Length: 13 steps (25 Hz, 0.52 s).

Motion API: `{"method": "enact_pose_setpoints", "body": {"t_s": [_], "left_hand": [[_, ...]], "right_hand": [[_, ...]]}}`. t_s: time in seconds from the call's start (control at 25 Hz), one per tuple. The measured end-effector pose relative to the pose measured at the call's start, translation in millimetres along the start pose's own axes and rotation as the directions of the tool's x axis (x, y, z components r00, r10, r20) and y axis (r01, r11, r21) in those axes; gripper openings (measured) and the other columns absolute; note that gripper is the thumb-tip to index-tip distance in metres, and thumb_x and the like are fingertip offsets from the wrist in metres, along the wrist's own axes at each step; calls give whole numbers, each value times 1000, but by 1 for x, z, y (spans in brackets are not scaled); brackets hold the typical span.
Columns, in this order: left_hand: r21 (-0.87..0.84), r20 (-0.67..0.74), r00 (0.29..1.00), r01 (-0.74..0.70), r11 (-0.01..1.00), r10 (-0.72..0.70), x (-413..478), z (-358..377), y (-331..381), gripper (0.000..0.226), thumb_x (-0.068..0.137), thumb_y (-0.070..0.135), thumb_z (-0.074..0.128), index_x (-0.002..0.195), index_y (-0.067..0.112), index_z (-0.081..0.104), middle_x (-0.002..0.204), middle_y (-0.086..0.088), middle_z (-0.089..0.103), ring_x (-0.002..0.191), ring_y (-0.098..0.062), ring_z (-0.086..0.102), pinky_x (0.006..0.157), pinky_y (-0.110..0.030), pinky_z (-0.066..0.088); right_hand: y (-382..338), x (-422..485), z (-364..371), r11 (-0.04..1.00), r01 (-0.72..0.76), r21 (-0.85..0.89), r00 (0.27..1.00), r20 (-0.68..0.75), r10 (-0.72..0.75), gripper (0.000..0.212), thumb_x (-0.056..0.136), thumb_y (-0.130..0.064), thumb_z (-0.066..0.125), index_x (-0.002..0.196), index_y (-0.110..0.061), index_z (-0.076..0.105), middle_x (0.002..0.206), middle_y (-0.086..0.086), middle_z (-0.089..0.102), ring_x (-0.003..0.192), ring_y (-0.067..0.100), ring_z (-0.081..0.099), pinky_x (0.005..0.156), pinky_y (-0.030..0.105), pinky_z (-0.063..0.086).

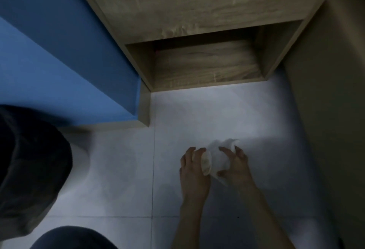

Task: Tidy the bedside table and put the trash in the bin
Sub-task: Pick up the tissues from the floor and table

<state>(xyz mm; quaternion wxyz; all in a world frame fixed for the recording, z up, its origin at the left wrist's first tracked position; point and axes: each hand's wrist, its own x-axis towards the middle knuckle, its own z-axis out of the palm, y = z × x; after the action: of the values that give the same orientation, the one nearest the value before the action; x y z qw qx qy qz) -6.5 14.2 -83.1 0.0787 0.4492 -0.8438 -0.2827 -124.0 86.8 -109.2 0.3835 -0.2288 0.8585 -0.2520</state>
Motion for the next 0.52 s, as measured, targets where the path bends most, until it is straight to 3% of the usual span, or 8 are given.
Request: {"method": "enact_pose_setpoints", "body": {"t_s": [0.12,0.24,0.4,0.52], "left_hand": [[-41,-2,1000,-29,999,29,-1,-6,6,59,65,15,72,115,28,43,115,-9,58,99,-31,57,74,-38,54],[-124,-13,1000,-3,992,1,6,-31,27,63,65,13,73,119,30,47,113,-10,52,95,-30,59,68,-30,51],[-154,-77,996,-56,986,45,29,-104,71,67,67,22,76,127,35,51,116,2,41,97,-13,54,71,-18,43],[-181,-126,981,-169,969,148,45,-173,108,68,69,28,73,129,43,45,122,13,38,102,-4,50,80,-17,45]], "right_hand": [[6,-1,9,999,11,44,988,-155,-4,41,64,3,72,102,-10,69,111,20,61,101,34,59,89,27,46],[-14,-6,-17,986,70,154,977,-211,-36,21,68,4,72,83,-10,72,83,11,66,75,26,62,68,16,49],[-76,-26,-87,952,256,167,895,-414,-168,17,68,0,73,83,-8,71,78,8,68,71,26,64,66,31,54],[-126,-46,-142,892,386,234,831,-508,-227,21,71,-1,71,80,-19,67,78,1,68,70,15,64,59,15,49]]}}
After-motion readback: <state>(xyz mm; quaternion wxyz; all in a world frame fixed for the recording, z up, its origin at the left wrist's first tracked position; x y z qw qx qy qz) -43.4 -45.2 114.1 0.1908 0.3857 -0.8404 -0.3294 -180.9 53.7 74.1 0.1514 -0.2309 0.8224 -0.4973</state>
